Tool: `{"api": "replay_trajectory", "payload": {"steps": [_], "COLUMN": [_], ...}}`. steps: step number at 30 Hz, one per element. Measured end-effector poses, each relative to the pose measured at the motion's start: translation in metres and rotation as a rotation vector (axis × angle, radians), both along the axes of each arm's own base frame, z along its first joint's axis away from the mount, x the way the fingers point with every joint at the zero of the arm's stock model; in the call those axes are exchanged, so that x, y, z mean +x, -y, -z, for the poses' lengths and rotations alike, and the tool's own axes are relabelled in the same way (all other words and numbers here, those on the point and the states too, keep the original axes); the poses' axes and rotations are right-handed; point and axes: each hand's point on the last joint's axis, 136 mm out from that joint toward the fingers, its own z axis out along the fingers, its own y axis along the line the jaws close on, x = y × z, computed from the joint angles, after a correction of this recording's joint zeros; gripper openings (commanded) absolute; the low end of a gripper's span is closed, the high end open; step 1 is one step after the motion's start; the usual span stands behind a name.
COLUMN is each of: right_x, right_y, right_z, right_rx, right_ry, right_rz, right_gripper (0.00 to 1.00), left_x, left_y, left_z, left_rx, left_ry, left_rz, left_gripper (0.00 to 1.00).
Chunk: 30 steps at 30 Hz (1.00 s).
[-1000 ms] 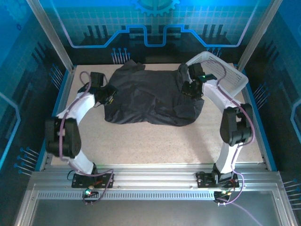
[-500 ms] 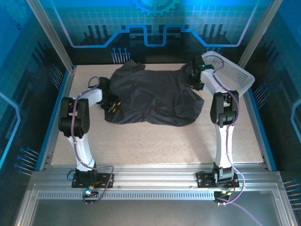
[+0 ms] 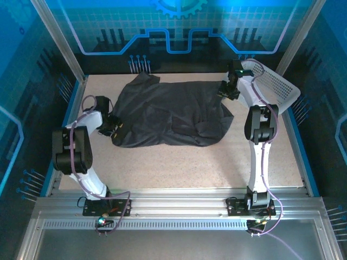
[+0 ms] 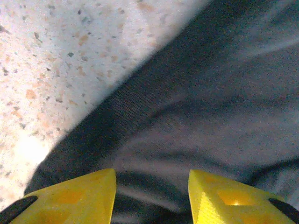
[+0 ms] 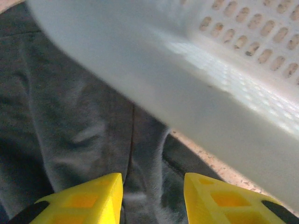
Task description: Fold and stack the t-shirts
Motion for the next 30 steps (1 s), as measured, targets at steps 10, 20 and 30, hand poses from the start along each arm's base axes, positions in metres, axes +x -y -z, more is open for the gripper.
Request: {"api": "replay_trajectory", "payload": {"steps": [10,20,30], "right_x": [-0.046,-0.115,-0.133], "right_y": [-0.072,-0.126,-0.145], "right_z": [-0.080,-0.041,-0.044], "right_rx": [0.055,0.110,0.150], "right_ry": [0.140,0.017,0.008], "right_rz": [-0.161,-0.345,-0.414], "right_gripper": [0.45,0.46,0.47], "left_x": [0.025,0.054,0.118], "left_y": [0.039,0.079,0.096], "left_z": [-0.043,-0.033,-0.009], "left_rx": [-0.018,-0.071,0.081], "left_ry": [0.089,0.084,0.147], "left_rz": [0.111,0.180,0.438], "left_gripper": [0.45,0.53,0.58]}}
